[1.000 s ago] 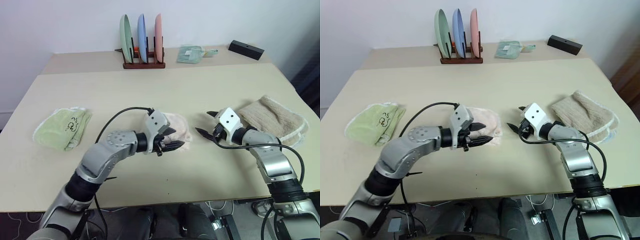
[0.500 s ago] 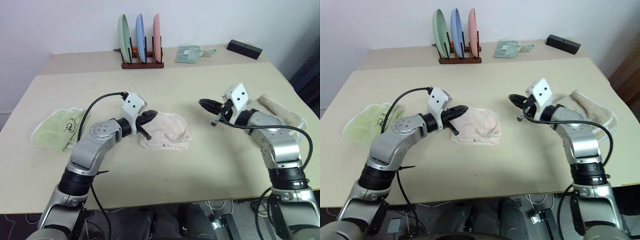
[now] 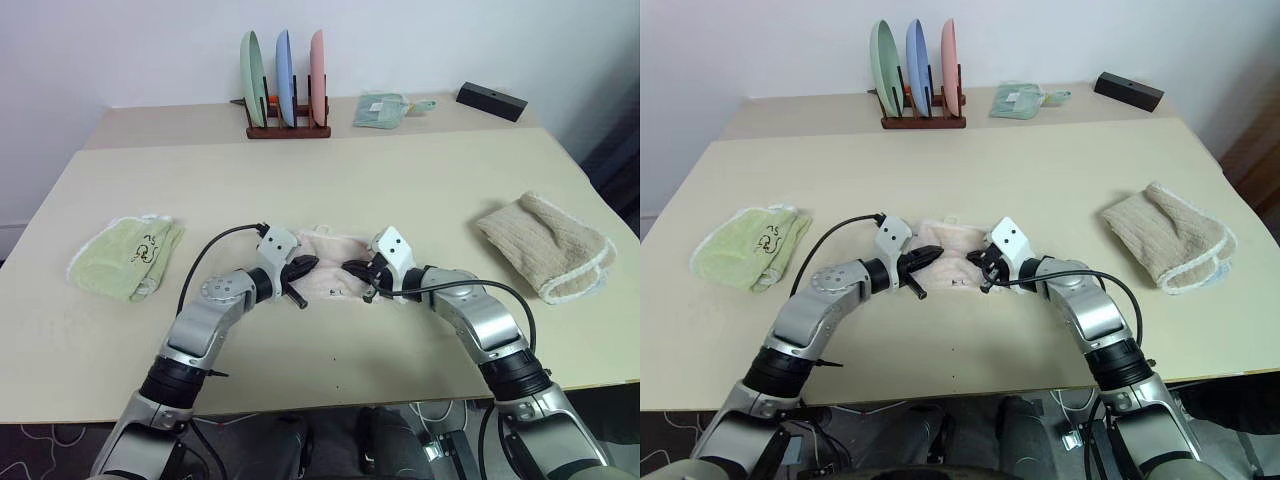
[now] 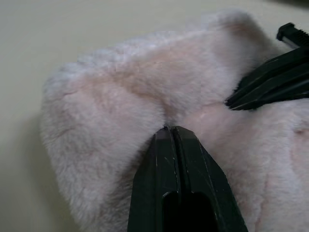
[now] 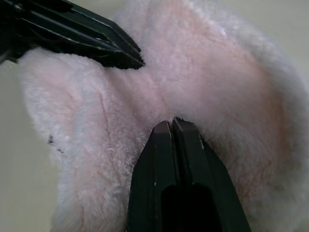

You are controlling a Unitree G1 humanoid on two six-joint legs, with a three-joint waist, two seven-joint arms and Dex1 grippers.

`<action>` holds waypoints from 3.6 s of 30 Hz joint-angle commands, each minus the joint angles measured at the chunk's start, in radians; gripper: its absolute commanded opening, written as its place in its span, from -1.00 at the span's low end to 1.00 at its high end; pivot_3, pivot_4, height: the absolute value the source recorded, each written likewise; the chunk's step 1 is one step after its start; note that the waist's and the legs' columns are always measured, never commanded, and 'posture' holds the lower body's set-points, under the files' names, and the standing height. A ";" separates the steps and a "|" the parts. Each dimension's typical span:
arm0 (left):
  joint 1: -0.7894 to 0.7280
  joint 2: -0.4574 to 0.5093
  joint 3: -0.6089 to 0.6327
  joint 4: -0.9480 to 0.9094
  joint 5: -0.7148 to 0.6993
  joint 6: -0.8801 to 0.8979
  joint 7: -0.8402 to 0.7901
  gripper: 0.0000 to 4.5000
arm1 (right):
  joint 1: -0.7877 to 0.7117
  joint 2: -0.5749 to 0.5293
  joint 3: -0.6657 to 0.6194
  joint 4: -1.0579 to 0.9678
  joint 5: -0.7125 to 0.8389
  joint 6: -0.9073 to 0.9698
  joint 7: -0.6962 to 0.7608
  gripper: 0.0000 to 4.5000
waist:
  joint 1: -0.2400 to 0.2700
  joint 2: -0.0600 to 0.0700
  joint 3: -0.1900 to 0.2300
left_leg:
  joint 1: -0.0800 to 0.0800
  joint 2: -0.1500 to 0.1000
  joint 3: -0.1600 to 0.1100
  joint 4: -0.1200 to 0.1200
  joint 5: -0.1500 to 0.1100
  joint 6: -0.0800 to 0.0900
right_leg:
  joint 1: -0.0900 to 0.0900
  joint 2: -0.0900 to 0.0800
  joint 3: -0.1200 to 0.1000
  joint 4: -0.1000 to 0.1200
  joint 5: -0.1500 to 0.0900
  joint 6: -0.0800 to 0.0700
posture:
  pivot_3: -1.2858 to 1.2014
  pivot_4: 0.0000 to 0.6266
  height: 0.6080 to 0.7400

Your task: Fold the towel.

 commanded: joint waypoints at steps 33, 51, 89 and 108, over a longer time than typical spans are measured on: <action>-0.031 -0.210 0.400 -0.083 -0.526 0.682 0.240 0.18 | 0.124 -0.258 -0.170 -0.364 0.127 -0.027 0.232 1.00 | 0.004 -0.002 0.001 | -0.003 0.000 0.000 0.001 0.000 0.000 | -0.002 0.000 0.000 0.000 0.000 0.000 | 0.03 -0.52 1.00; -0.138 -0.132 0.672 -0.185 -0.511 0.325 0.373 -0.99 | 0.114 -0.289 -0.228 -0.312 0.127 -0.062 0.214 1.00 | 0.002 -0.002 0.001 | -0.002 0.000 0.000 0.001 0.000 0.000 | -0.002 0.000 0.000 0.000 0.000 0.000 | 0.03 -0.52 1.00; 0.633 0.105 0.623 -0.716 -0.766 0.252 0.443 0.52 | 0.056 -0.301 -0.238 -0.108 0.078 -0.167 0.234 1.00 | 0.028 -0.009 0.001 | 0.002 0.001 0.000 0.001 -0.002 0.000 | 0.006 0.001 0.000 -0.004 -0.001 -0.002 | 0.03 -0.52 1.00; 0.203 0.198 0.206 -0.194 -0.093 -0.174 0.132 0.52 | 0.243 -0.248 -0.377 -0.140 0.153 -0.095 0.092 1.00 | 0.005 -0.007 0.001 | 0.000 0.002 0.000 -0.002 -0.002 0.000 | 0.002 0.001 -0.001 -0.005 0.000 0.000 | 0.03 -0.52 1.00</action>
